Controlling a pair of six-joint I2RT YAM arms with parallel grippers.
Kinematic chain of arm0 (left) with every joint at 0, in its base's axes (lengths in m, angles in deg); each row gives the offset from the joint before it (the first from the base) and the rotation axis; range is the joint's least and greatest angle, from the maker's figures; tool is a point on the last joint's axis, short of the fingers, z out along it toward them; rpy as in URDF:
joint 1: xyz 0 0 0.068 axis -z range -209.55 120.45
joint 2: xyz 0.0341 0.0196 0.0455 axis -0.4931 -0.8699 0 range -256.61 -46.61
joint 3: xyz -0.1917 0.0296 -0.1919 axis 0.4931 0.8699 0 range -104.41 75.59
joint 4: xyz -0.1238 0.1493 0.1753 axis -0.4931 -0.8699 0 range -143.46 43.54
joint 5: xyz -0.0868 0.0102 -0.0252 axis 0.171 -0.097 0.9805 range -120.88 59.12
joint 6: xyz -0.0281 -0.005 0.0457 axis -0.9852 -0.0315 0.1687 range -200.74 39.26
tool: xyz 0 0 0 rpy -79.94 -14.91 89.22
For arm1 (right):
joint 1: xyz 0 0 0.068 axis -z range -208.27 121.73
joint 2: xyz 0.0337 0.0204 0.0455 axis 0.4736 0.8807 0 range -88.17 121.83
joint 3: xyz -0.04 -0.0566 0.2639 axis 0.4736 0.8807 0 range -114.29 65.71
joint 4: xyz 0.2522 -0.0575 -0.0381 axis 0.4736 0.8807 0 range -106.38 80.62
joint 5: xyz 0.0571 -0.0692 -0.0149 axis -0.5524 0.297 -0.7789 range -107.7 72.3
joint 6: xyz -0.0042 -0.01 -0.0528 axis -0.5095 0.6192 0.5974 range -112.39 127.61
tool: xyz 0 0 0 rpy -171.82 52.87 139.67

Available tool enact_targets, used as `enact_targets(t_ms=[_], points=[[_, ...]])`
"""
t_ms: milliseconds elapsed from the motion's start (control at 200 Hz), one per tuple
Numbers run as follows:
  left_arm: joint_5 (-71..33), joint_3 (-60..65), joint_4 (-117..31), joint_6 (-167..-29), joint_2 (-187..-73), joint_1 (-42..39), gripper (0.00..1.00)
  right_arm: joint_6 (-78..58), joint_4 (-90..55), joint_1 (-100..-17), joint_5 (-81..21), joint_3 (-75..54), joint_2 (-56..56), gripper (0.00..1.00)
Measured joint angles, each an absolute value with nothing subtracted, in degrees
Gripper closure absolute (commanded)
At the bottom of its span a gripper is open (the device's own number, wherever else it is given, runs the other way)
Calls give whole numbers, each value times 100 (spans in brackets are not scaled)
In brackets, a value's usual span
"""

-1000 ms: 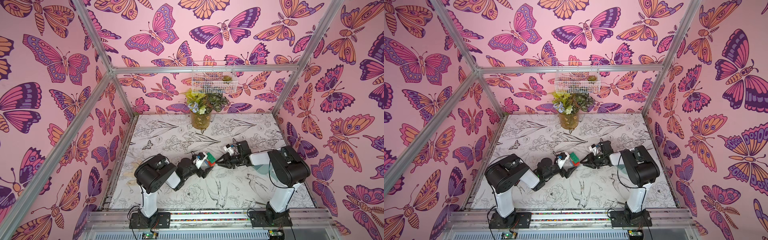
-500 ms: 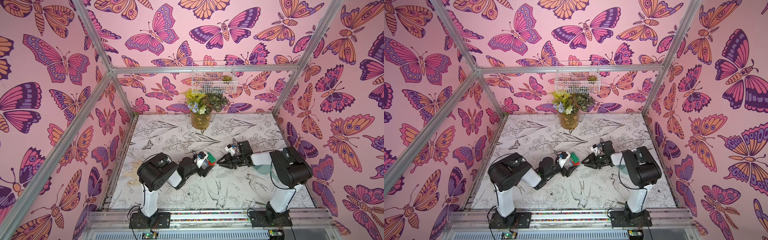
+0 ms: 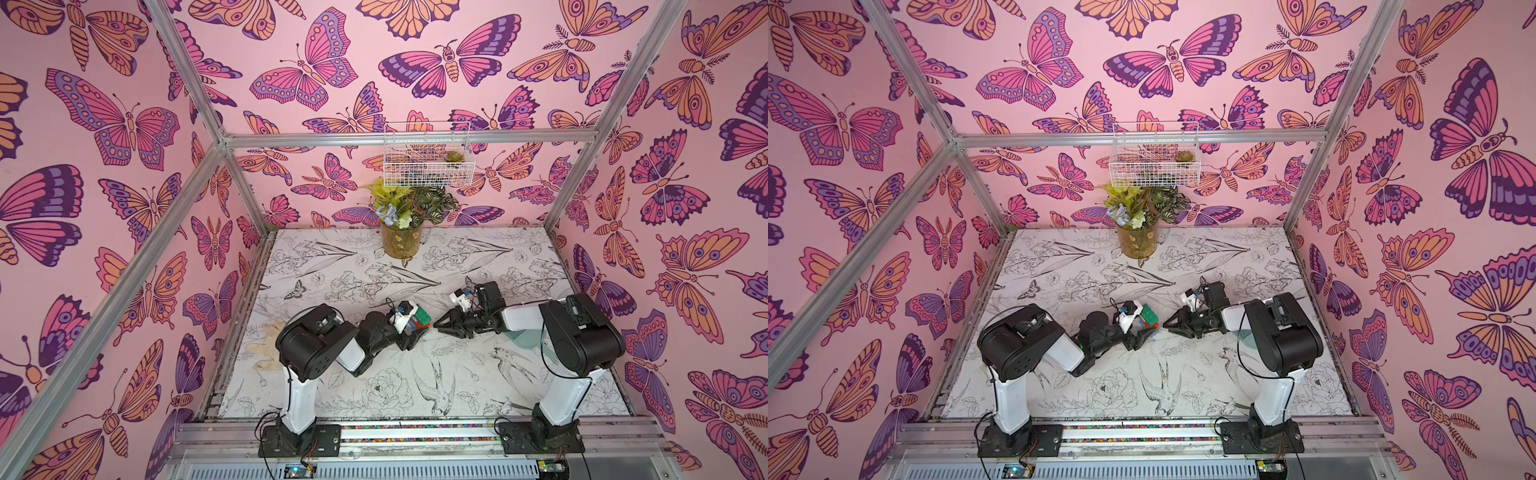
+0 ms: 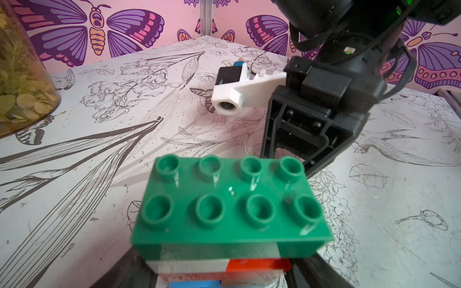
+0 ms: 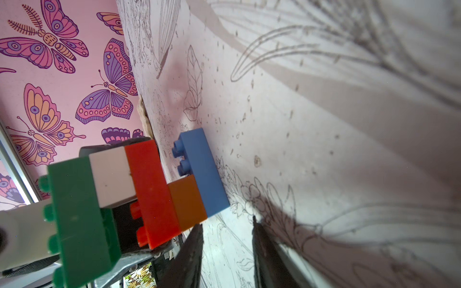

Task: Assemble the number 5 with lego
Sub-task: Pick up the lego brick from the center of the board.

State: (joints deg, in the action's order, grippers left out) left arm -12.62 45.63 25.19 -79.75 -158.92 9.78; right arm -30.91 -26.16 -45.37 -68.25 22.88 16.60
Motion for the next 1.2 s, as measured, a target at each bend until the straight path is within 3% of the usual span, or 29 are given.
enact_targets(t_ms=[295,496,906,1197], points=[[-1246,4524,2356,-7970,-15853,978,48,-3091,-2616,-4522,-6825,2291,1658,65],[-1270,4303,1158,-7970,-15348,978,56,-3098,-2623,-4498,-6825,2304,1553,65],[-1985,2745,-3856,-8407,-13458,1061,61,-2978,-2512,-4367,-6702,2319,1260,66],[-2608,1844,-7696,-9955,-12931,1140,62,-2637,-2208,-4367,-6670,2295,1258,66]])
